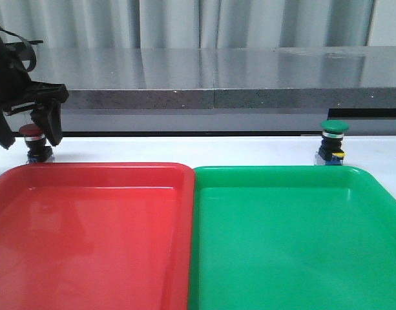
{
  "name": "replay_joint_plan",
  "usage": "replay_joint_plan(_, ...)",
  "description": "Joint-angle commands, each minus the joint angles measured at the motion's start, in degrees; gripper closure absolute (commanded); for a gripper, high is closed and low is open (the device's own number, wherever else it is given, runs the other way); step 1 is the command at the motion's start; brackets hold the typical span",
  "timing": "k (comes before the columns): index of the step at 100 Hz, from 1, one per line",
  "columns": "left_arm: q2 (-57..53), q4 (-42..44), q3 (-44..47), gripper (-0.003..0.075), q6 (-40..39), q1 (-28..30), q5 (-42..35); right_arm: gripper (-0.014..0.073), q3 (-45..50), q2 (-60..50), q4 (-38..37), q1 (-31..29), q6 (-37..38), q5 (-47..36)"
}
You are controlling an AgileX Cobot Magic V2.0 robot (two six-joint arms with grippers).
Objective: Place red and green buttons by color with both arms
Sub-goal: 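Lower the left gripper over the red button and close on it, then lift the red button and carry it over the red tray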
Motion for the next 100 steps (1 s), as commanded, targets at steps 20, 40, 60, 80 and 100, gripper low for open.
replay_joint_plan(20, -3.2, -0.8, -1.9, 0.0356, 0.2, -0.4, -4.4, 0.0658, -1.0, -1.0, -0.1, -0.3, -0.2, -4.2)
replay_joint_plan(40, -3.2, -0.8, -1.9, 0.0503, 0.2, -0.4, -4.6, 0.0658, -1.0, -1.0, -0.1, -0.3, -0.2, -4.2)
replay_joint_plan(60, -3.4, -2.3, -2.0, 0.0591, 0.2, -0.4, -4.7, 0.0658, -1.0, -1.0, -0.1, -0.3, -0.2, -4.2)
replay_joint_plan(80, -5.8, -2.3, -2.6, 0.0627, -0.2, -0.5, -2.9, 0.0658, -1.0, -1.0, -0.1, -0.3, -0.2, -4.2)
replay_joint_plan(100, -11.1, -2.3, -2.6, 0.0627, -3.3, -0.8, -2.3, 0.0658, -1.0, -1.0, -0.1, -0.3, -0.2, -4.2)
